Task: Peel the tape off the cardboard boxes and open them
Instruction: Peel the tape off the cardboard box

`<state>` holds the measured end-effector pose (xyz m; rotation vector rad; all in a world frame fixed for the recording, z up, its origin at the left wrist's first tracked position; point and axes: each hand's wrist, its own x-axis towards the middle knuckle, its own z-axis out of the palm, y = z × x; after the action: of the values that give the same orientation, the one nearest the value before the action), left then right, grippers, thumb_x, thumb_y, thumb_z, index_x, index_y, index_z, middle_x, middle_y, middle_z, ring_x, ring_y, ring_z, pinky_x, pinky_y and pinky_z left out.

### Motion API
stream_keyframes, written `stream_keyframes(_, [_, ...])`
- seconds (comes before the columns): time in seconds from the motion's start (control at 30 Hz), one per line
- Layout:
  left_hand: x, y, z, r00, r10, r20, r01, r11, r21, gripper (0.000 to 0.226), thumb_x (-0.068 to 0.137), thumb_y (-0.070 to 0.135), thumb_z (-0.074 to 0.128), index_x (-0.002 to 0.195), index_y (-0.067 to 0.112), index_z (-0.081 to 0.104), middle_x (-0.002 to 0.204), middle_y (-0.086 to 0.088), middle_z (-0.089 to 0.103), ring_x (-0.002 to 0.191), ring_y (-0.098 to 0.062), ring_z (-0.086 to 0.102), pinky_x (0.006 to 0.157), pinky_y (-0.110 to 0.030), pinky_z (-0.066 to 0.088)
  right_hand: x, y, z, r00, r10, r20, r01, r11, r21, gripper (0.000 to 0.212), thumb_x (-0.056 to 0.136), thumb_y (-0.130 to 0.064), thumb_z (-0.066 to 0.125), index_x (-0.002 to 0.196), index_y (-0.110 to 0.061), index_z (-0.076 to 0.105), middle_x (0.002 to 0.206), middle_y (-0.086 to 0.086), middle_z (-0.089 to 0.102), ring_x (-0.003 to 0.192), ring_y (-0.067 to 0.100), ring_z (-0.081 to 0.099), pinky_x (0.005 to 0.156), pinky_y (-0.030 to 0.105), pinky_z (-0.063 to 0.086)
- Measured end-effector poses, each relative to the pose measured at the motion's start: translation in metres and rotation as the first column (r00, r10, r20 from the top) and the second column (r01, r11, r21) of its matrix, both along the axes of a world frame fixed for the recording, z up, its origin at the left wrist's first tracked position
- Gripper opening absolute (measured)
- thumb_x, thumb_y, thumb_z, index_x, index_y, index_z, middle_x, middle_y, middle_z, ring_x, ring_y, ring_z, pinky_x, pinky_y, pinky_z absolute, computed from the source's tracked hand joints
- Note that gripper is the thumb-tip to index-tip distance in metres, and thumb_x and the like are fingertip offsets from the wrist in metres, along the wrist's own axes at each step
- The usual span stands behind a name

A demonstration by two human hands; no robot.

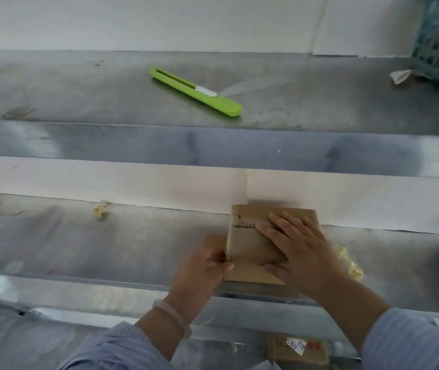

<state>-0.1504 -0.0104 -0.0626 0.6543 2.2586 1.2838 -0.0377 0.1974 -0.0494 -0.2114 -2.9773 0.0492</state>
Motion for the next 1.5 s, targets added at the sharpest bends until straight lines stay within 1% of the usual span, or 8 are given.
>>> stream_keyframes(0.23, [-0.007, -0.006, -0.003, 0.936, -0.029, -0.351, 0.001, 0.997, -0.078, 0.008, 0.085, 0.031, 0.069, 0.08, 0.025, 0.069, 0.071, 0.014, 0.066, 0.069, 0.003, 0.061, 0.062, -0.012, 0.046, -0.006, -0.003, 0.0, 0.998, -0.05, -0.027, 0.049, 0.998, -0.039, 0.077, 0.072, -0.069, 0.051, 0.141, -0.037, 0.043, 0.148, -0.003, 0.046, 0.138, 0.024, 0.041, 0.109, 0.053, 0.036])
stream_keyframes(0.47, [-0.01, -0.004, 0.015, 0.968, -0.011, -0.249, 0.056, 0.983, 0.176, 0.018, 0.082, 0.014, 0.074, 0.098, 0.023, 0.069, 0.089, 0.014, 0.066, 0.08, 0.012, 0.062, 0.069, -0.003, 0.044, -0.006, -0.006, -0.001, 0.994, -0.066, -0.085, 0.064, 0.998, -0.026, 0.076, 0.07, -0.069, 0.05, 0.14, -0.037, 0.046, 0.146, -0.004, 0.048, 0.137, 0.022, 0.043, 0.112, 0.049, 0.034])
stream_keyframes(0.8, [-0.044, -0.009, 0.008, 0.756, -0.25, -0.605, 0.281, 0.959, -0.045, 0.005, 0.085, 0.013, 0.07, 0.087, 0.017, 0.07, 0.082, 0.014, 0.062, 0.076, 0.006, 0.052, 0.073, 0.001, 0.036, -0.01, -0.007, -0.005, 0.989, -0.078, -0.125, 0.076, 0.997, -0.02, 0.076, 0.071, -0.069, 0.053, 0.139, -0.035, 0.048, 0.146, -0.002, 0.049, 0.136, 0.024, 0.044, 0.111, 0.051, 0.035])
stream_keyframes(1.07, [-0.05, -0.002, 0.004, 0.698, -0.369, -0.614, 0.41, 0.909, -0.08, 0.01, 0.09, 0.018, 0.043, 0.082, 0.017, 0.049, 0.084, 0.009, 0.044, 0.073, -0.003, 0.04, 0.068, -0.009, 0.034, -0.009, -0.005, -0.008, 0.988, -0.082, -0.133, 0.082, 0.997, -0.005, 0.075, 0.074, -0.07, 0.053, 0.141, -0.037, 0.044, 0.148, -0.004, 0.047, 0.138, 0.022, 0.043, 0.113, 0.049, 0.033])
stream_keyframes(1.23, [-0.066, -0.001, 0.017, 0.686, -0.495, -0.533, 0.514, 0.848, -0.125, 0.015, 0.09, 0.006, 0.055, 0.085, 0.019, 0.05, 0.086, 0.008, 0.049, 0.079, -0.006, 0.047, 0.07, -0.012, 0.037, -0.008, -0.005, -0.007, 0.988, -0.099, -0.118, 0.096, 0.995, -0.025, 0.075, 0.075, -0.071, 0.049, 0.143, -0.039, 0.04, 0.15, -0.005, 0.044, 0.14, 0.021, 0.039, 0.116, 0.048, 0.03])
stream_keyframes(1.3, [-0.068, 0.0, 0.018, 0.772, -0.479, -0.418, 0.474, 0.872, -0.124, 0.015, 0.092, 0.01, 0.057, 0.084, 0.023, 0.053, 0.086, 0.009, 0.054, 0.082, -0.004, 0.052, 0.073, -0.012, 0.042, -0.009, -0.004, -0.007, 0.988, -0.103, -0.117, 0.101, 0.995, -0.025, 0.076, 0.076, -0.071, 0.05, 0.143, -0.039, 0.04, 0.15, -0.005, 0.043, 0.14, 0.021, 0.039, 0.116, 0.048, 0.03])
stream_keyframes(1.4, [-0.062, 0.002, 0.021, 0.961, -0.216, 0.171, 0.201, 0.974, 0.103, 0.011, 0.092, 0.005, 0.059, 0.086, 0.015, 0.061, 0.084, 0.0, 0.063, 0.079, -0.012, 0.062, 0.078, -0.025, 0.057, -0.011, -0.006, -0.007, 0.988, -0.106, -0.114, 0.105, 0.994, -0.013, 0.076, 0.075, -0.07, 0.05, 0.143, -0.038, 0.04, 0.15, -0.004, 0.044, 0.14, 0.022, 0.039, 0.116, 0.048, 0.029])
stream_keyframes(1.5, [-0.052, 0.004, 0.029, 0.792, -0.046, 0.609, -0.103, 0.973, 0.207, 0.006, 0.093, 0.006, 0.057, 0.093, 0.004, 0.062, 0.082, -0.009, 0.066, 0.072, -0.016, 0.063, 0.073, -0.031, 0.058, -0.013, -0.007, -0.007, 0.986, -0.11, -0.122, 0.111, 0.994, -0.006, 0.076, 0.075, -0.07, 0.052, 0.142, -0.038, 0.041, 0.149, -0.005, 0.044, 0.14, 0.022, 0.039, 0.116, 0.048, 0.029])
